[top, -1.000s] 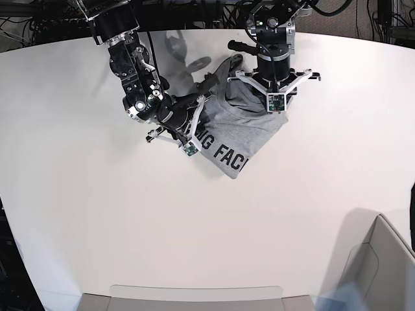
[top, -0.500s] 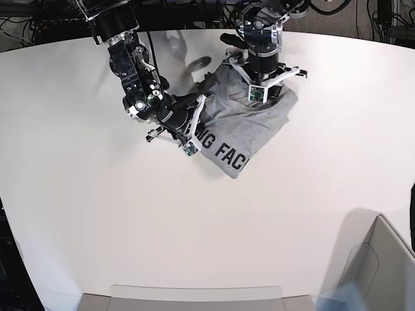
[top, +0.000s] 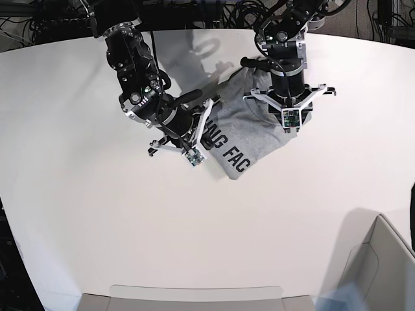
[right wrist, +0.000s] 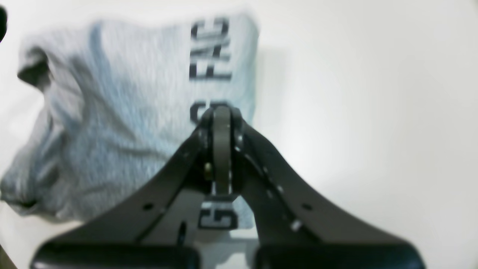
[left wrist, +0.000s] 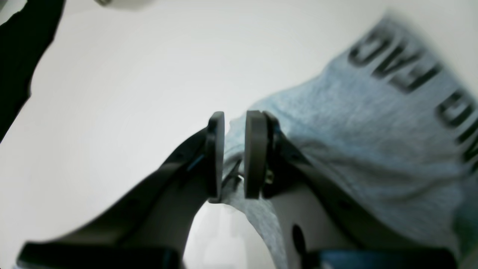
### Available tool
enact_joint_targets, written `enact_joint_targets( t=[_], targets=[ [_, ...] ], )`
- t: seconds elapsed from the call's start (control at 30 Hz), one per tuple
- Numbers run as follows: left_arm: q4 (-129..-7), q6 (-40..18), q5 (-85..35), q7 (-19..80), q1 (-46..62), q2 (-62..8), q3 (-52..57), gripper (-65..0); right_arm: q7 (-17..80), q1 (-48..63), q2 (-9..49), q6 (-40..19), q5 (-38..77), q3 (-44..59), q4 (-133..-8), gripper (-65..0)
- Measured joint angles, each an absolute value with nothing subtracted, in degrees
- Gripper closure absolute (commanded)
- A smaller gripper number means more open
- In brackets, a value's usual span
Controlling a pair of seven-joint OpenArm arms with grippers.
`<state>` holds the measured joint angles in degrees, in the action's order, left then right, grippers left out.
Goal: Fold the T-shirt properly
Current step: 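Flip the bundle over with both grippers, lettering side up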
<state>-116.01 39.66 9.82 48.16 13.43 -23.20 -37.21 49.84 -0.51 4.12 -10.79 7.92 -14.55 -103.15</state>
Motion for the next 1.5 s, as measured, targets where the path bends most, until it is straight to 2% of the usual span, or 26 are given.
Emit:
enact_joint_targets(
  t=[0.2,0.3,0.47,0.7,0.77,1.0,1.07,1.2,1.33,1.5],
  targets=[
    [-115.39,39.64,8.99,49.28,14.35,-23.22,-41.47,-9.6,49.91,-8.05,3.88,-10.96,8.14,-14.87,-99.77,0.0],
    [-115.44,39.62,9.17,49.19,14.61,-23.22,-46.54,-9.6,49.93,-13.80,4.14,-10.96,7.97,-16.27,-91.61,0.0],
    [-115.48,39.66,8.95,49.43,16.29,-23.57,-52.82,-9.6,49.80,-22.06,3.57,-10.96,8.05,-24.29,-77.56,0.0],
    [-112.73,39.64,8.43,49.04,15.07,-24.18,-59.64,-9.7,45.04,-26.02,1.26,-11.18,7.92,-27.92,-65.52,0.0],
    [-109.78,39.64,8.34,52.51,13.76,-24.21,-59.99,-9.7,45.60,-25.43,1.63,-11.16,7.64,-27.99,-64.23,0.0],
    [-103.81,39.38,8.91,55.70,8.27,-23.86,-58.94,-9.7,45.36,-19.35,3.55,-10.92,7.57,-28.23,-68.64,0.0],
    [-102.65,39.33,8.71,56.34,7.88,-23.79,-55.81,-9.7,45.74,-16.95,4.43,-10.66,7.38,-28.14,-71.50,0.0],
    [-100.12,39.44,8.75,56.36,7.42,-23.79,-48.03,-9.8,54.24,-13.23,4.71,-10.72,7.49,-27.90,-78.74,0.0],
    [-98.28,39.48,8.58,55.88,6.59,-23.99,-41.34,-9.9,56.18,-7.99,6.07,-10.92,7.92,-28.21,-86.43,0.0],
    [-92.44,39.44,7.99,55.75,-1.48,-23.66,-39.68,-9.9,57.65,-2.15,5.65,-10.96,7.62,-28.21,-92.60,0.0]
  ],
)
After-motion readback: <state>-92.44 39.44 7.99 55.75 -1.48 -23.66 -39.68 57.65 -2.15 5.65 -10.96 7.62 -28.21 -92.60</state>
